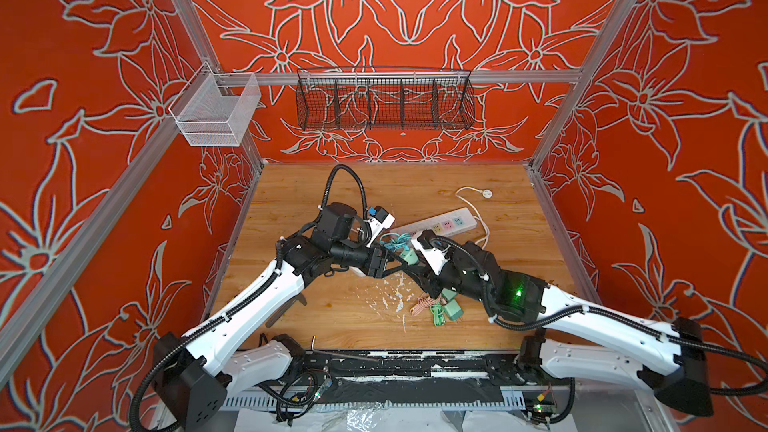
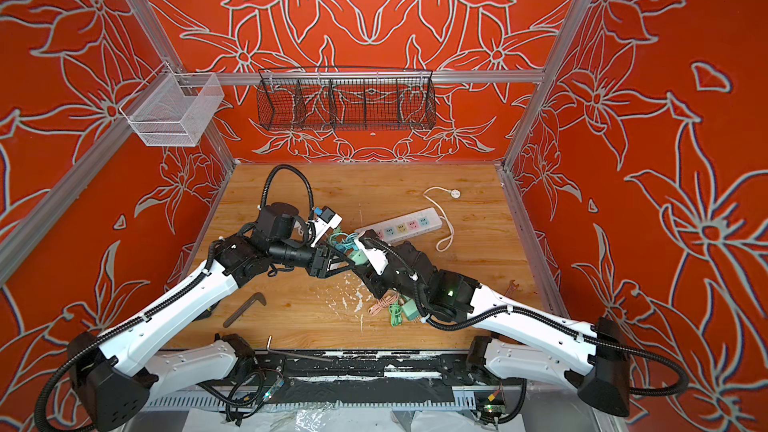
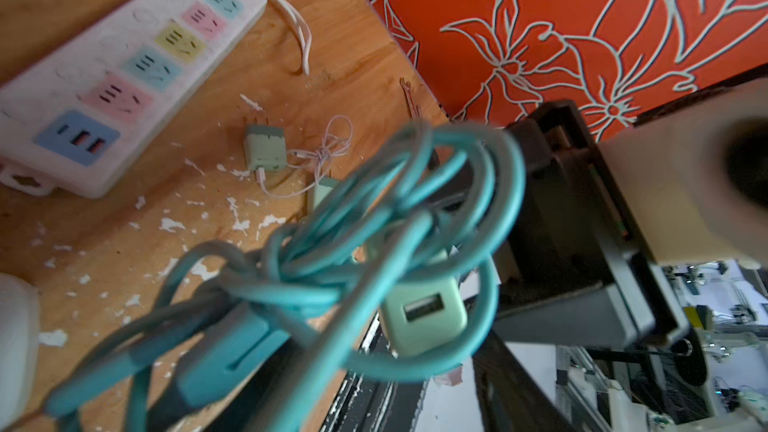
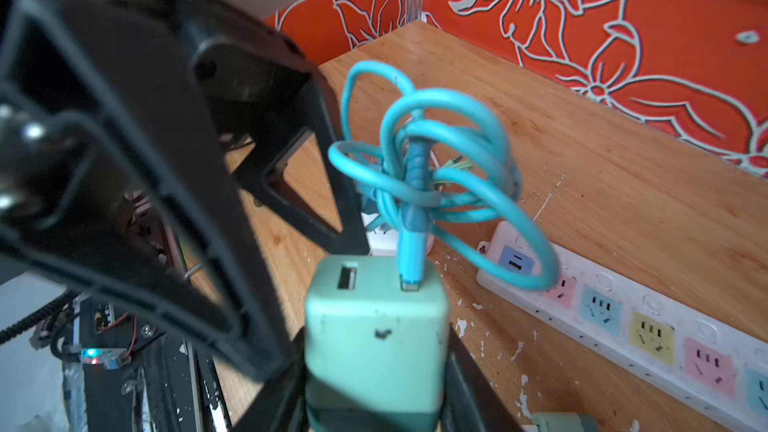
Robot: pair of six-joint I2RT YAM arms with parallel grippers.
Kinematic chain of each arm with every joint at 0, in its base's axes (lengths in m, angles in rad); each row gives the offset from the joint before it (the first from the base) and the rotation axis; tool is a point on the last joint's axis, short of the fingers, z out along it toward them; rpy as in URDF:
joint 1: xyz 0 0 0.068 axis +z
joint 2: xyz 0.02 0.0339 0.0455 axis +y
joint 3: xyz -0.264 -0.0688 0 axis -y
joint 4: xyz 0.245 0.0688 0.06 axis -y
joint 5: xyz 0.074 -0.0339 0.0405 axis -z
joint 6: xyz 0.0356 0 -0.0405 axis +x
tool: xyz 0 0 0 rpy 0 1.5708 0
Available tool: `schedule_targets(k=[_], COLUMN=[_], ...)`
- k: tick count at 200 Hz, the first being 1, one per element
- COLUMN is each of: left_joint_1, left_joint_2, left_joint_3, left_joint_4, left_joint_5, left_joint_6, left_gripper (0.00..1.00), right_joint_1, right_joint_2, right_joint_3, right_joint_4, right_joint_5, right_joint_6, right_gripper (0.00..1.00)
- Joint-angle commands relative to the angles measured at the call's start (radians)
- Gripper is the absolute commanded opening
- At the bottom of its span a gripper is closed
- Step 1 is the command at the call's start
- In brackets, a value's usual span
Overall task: Insert the plug
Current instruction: 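Lift the mint charger toward the left gripper while the left gripper grasps it, then carry the mint charger over the power strip with left gripper while right arm withdraws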
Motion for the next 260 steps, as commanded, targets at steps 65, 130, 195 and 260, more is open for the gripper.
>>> schedule_targets(k=[65, 130, 195, 260], left_joint_1=[-0.017, -0.018, -0.017, 0.032], left_joint_2=[0.015, 0.032, 0.079, 0.285], left_joint_3=[0.037, 0.052, 0.089, 0.29], left_joint_4=[-0.007, -0.004, 0.059, 0.029], left_joint_5=[-0.041, -0.037, -0.145, -0.208], left_joint_6=[0.009, 0.037, 0.147, 0.355], left_gripper=[0.47, 0.09, 0.0, 0.0], right_joint_1=[0.1, 0.114, 0.101, -0.052], right_joint_2=[0.001, 0.0, -0.046, -0.162], right_joint_3=[-0.007, -0.005, -0.035, -0.106], right_joint_4=[0.119, 0.108, -0.029, -0.241], right_joint_5=[0.212, 0.261, 0.32, 0.305], right_joint_6=[-0.1, -0.103, -0.024, 0.196], right_gripper=[0.25, 0.32, 0.79, 0.92])
